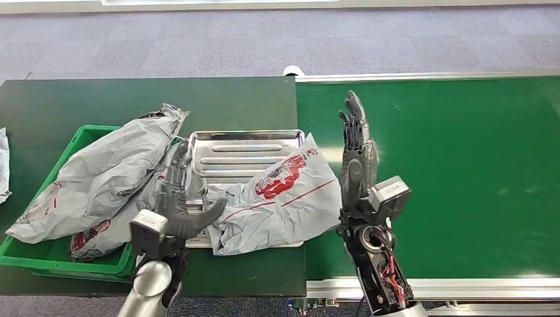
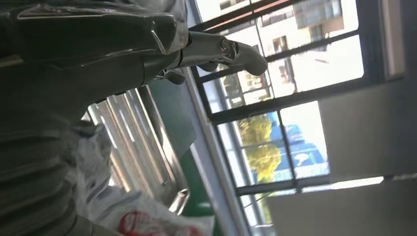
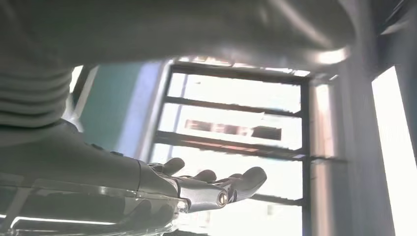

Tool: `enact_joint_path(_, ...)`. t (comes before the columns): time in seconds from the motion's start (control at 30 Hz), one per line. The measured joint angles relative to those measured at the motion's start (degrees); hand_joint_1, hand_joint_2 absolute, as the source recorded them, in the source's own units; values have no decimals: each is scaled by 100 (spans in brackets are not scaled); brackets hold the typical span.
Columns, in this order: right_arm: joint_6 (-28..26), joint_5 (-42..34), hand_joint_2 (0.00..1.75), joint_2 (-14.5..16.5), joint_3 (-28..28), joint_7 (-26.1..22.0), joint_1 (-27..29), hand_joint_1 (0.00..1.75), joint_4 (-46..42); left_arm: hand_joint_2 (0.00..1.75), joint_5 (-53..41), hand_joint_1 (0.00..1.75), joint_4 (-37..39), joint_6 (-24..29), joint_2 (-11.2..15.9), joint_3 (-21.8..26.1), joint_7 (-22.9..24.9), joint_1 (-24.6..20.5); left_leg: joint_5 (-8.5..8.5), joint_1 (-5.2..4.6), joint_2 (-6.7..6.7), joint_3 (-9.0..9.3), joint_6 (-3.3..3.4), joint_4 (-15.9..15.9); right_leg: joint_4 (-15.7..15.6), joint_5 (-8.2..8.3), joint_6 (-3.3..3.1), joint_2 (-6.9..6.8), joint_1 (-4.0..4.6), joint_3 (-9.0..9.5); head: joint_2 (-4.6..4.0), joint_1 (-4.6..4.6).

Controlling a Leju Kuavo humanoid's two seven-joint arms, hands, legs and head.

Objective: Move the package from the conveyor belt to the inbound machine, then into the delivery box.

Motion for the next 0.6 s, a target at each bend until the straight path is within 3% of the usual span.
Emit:
enact_joint_path(0.17,-567,844,175,3,-592,750,268,0,69,175,-1856,0,313,-342,63,-471,1145,-48,0,-2,5,0,0,0,-1,1,0,1,-2,0,0,-1)
enact_joint_path(0.43,-734,1632,175,67,-966,1132,569,0,225,175,-3167,0,879,-386,36,-730,1852,-249,0,1,3,-1,0,-1,0,1,-1,1,1,-4,-1,-1)
enact_joint_path(0.6,-812,1814,175,111,-1069,1176,650,0,279,175,-3340,0,1161,-412,-22,-754,1954,-348,0,-1,3,-2,0,-1,0,1,0,1,0,-3,0,-1)
